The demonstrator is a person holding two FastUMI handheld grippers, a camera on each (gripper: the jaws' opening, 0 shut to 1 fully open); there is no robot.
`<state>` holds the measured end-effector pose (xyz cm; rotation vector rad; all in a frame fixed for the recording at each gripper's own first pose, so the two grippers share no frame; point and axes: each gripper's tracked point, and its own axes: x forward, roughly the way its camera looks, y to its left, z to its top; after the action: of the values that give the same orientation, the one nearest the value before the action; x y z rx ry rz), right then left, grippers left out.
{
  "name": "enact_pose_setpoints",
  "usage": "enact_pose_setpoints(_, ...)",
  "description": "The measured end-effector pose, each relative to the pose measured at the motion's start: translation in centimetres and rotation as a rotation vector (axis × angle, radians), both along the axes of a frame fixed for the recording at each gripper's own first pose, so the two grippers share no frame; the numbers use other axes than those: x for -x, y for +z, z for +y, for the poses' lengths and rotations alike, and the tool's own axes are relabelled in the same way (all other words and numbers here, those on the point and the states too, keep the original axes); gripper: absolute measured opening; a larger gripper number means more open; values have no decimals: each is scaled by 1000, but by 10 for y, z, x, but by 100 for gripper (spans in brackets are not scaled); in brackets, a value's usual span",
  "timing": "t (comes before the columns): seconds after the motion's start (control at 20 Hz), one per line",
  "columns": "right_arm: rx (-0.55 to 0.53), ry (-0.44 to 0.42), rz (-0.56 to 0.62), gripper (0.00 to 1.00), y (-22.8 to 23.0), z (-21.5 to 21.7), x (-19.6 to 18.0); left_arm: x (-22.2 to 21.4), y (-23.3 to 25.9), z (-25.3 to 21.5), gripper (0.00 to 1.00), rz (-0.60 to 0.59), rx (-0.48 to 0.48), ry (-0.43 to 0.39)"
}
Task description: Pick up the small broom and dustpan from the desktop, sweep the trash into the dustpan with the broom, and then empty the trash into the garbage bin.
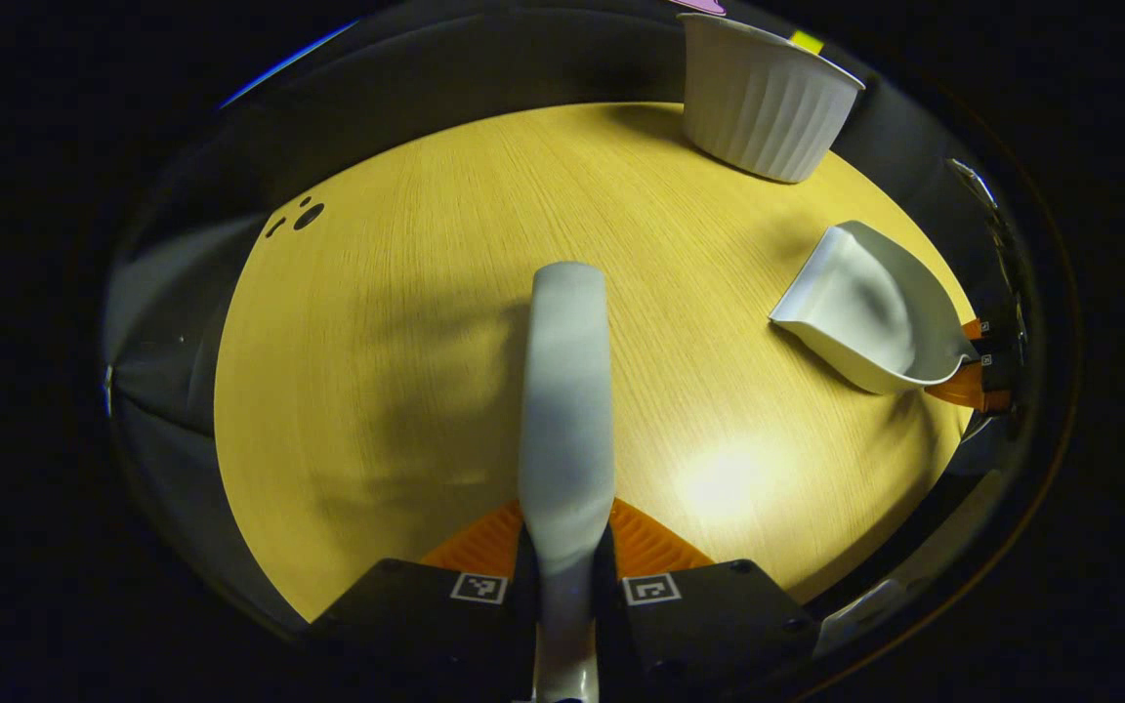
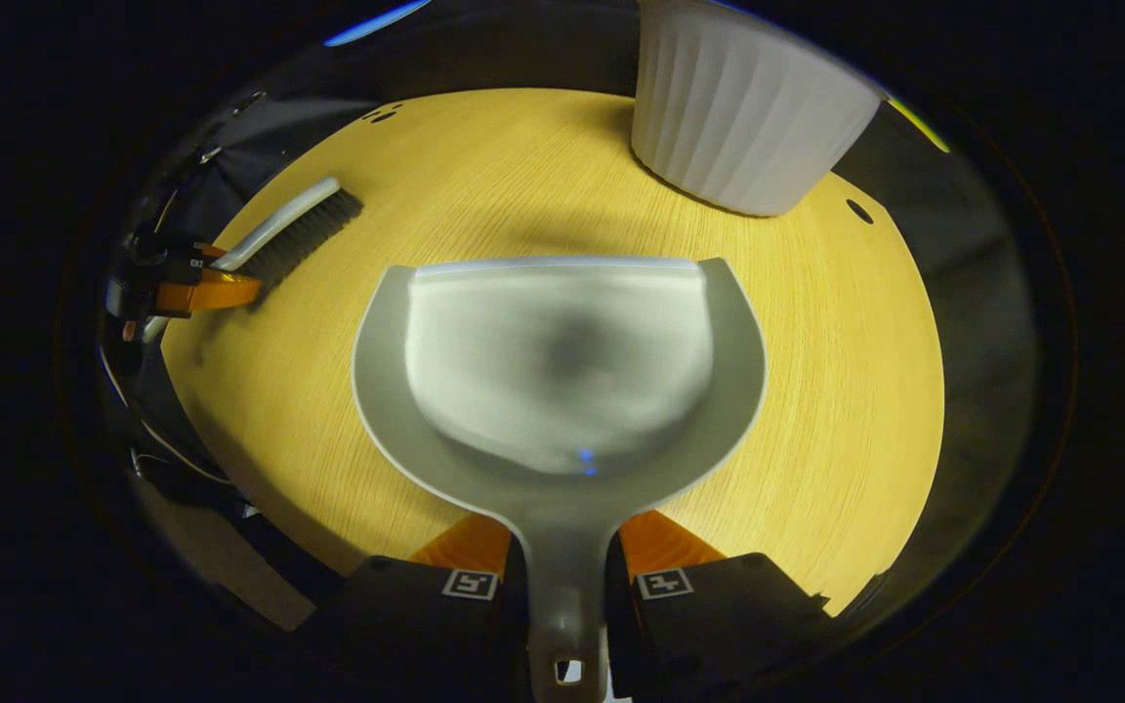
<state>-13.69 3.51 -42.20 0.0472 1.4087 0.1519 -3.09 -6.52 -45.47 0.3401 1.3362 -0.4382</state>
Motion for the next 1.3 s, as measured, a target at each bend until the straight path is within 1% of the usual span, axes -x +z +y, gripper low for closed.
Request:
enact_pose_setpoints(0.05,-2,-4,-2,37,0,0,0,1,0,-1,29,2,-1,-3)
enact_pose_setpoints(0.1,-3,-4,0,34,-1,1,1,2,0,-1,28,5,-2,-6)
enact_pose_setpoints(0.15,-3,-5,-1,37,-2,1,1,2,0,-1,28,6,-4,-8)
enact_pose_setpoints(0.3,-3,2,-2,39,0,1,2,-2,2,0,35,-13,-17,-17)
enact_pose_setpoints(0.35,-5,8,0,39,-1,2,3,-3,4,-1,34,-23,-25,-24)
enact_pose_setpoints(0.4,-4,7,-3,41,4,1,2,-2,7,-1,27,-31,-32,-32)
enact_pose_setpoints(0.45,-2,5,-6,42,4,2,1,-1,11,2,33,-40,-37,-37)
enact_pose_setpoints(0.6,-8,1,-20,43,22,0,3,2,25,5,33,-60,-34,-41)
enact_pose_setpoints(0.65,-12,0,-26,43,30,-1,5,3,29,6,29,-69,-28,-42)
enact_pose_setpoints(0.7,-15,-2,-37,43,39,-2,5,5,36,7,33,-78,-25,-40)
enact_pose_setpoints(0.75,-19,-7,-53,43,46,-3,4,8,42,8,33,-87,-18,-37)
enact_pose_setpoints(0.9,-4,-34,-123,41,81,-11,-4,10,63,11,33,-127,4,-22)
enact_pose_setpoints(1.0,-7,-54,-200,41,107,-10,-16,6,86,7,33,-184,40,-7)
enact_pose_setpoints(1.1,-19,-73,-290,41,134,-6,-33,-5,115,-4,33,-267,95,11)
enact_pose_setpoints(1.3,-21,-101,-495,41,191,3,-69,-28,181,-28,33,-453,246,68)
